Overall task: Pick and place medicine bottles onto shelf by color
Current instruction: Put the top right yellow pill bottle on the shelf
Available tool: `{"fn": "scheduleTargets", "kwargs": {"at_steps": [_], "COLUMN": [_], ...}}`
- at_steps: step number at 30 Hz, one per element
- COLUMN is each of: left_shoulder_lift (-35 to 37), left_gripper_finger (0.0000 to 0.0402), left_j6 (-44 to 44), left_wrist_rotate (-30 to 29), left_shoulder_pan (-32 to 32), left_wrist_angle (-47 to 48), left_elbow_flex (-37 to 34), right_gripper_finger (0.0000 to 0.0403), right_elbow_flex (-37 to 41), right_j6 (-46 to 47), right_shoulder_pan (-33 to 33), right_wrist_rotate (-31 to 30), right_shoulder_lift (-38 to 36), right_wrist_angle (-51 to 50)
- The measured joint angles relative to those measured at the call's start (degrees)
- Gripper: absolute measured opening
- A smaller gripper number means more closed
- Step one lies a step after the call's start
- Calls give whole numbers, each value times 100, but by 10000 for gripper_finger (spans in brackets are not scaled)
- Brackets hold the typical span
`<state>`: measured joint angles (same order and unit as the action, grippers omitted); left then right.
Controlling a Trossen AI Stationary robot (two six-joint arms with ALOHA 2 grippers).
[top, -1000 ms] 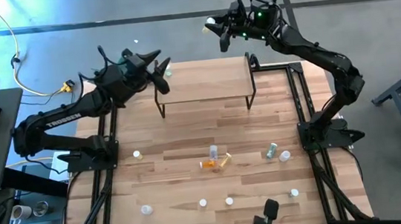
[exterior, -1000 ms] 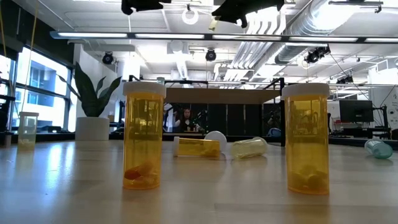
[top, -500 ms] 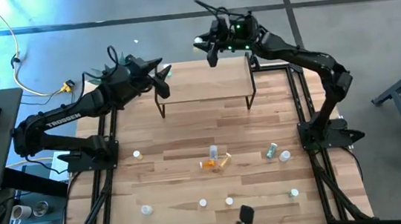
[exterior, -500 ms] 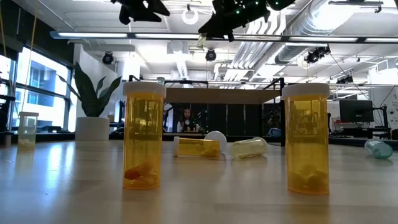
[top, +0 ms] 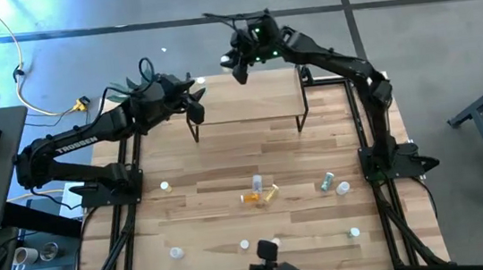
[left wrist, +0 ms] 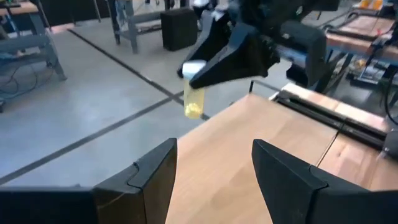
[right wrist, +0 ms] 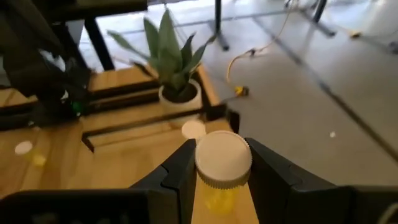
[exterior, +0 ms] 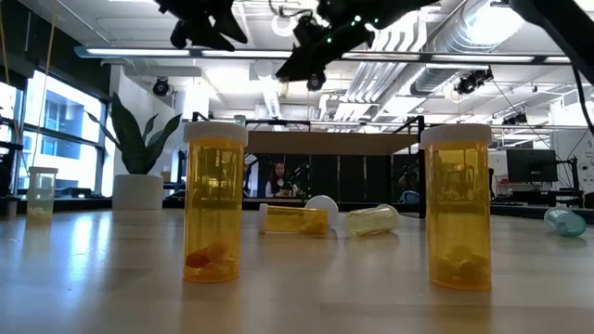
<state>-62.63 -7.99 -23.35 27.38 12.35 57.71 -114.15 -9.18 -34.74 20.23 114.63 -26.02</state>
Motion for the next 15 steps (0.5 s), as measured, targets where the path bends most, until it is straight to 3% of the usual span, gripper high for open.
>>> {"fn": "scheduleTargets", "kwargs": {"at_steps": [15], "left_shoulder_lift": [31], "left_gripper_finger": [200], "left_j6": [218], "left_wrist_rotate": [-237], "left_shoulder_pan": [4], "left_wrist_angle": [30], "left_elbow_flex": [0], "right_gripper_finger": [108], "right_elbow_flex": [0], "right_j6": [165], "right_shoulder_pan": [30], "right_wrist_rotate": [-56], "right_shoulder_lift": [283], "right_wrist_angle": [-407]}}
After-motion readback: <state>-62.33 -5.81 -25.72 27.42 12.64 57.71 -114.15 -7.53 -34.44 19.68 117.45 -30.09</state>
